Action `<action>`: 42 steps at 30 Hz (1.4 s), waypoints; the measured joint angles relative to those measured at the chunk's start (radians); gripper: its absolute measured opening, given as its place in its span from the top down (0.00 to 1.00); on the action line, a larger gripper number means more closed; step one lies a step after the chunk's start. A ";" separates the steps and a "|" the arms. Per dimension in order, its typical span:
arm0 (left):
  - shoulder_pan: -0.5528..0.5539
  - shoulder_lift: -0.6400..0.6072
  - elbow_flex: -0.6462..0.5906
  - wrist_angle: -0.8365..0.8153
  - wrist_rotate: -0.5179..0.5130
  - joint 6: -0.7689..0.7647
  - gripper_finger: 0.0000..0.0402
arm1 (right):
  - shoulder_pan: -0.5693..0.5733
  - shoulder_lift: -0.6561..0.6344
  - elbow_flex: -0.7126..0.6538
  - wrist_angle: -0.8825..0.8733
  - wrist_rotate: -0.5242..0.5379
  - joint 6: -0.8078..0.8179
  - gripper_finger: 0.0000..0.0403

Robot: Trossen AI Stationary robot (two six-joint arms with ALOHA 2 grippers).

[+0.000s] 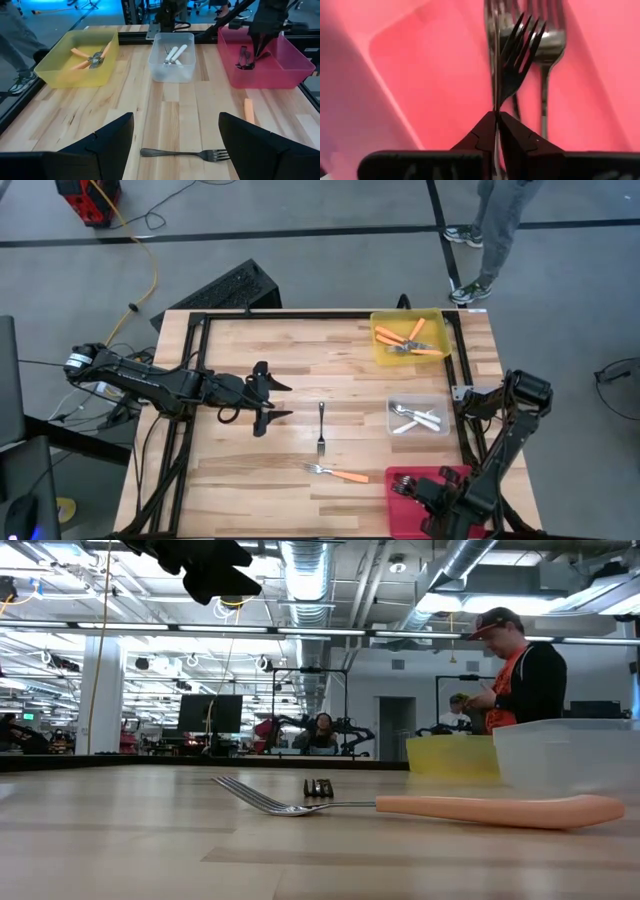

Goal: Sort silverware by color (type)
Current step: Put the black fork into the red bin, then put the orange fork into the yellow bin

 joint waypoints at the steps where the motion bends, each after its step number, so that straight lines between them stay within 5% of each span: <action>1: 0.000 0.000 0.000 0.000 0.006 -0.002 0.32 | -0.002 0.000 0.000 0.000 -0.003 -0.004 0.88; 8: 0.000 0.008 0.000 -0.002 0.034 -0.020 0.32 | -0.011 0.000 0.000 0.000 -0.034 -0.014 0.84; 17: -0.059 0.068 -0.002 0.093 0.084 0.002 0.32 | -0.016 0.000 0.000 0.005 -0.055 -0.021 0.65; 26: -0.065 0.308 0.104 0.205 0.145 0.035 0.32 | -0.024 -0.001 0.000 0.034 -0.055 -0.021 0.51; 33: -0.076 0.543 0.292 0.182 0.382 0.124 0.32 | -0.028 -0.001 0.000 0.034 -0.055 -0.021 0.50; 42: -0.094 0.778 0.486 0.066 0.370 0.114 0.32 | -0.042 -0.001 0.000 0.035 -0.007 -0.021 0.50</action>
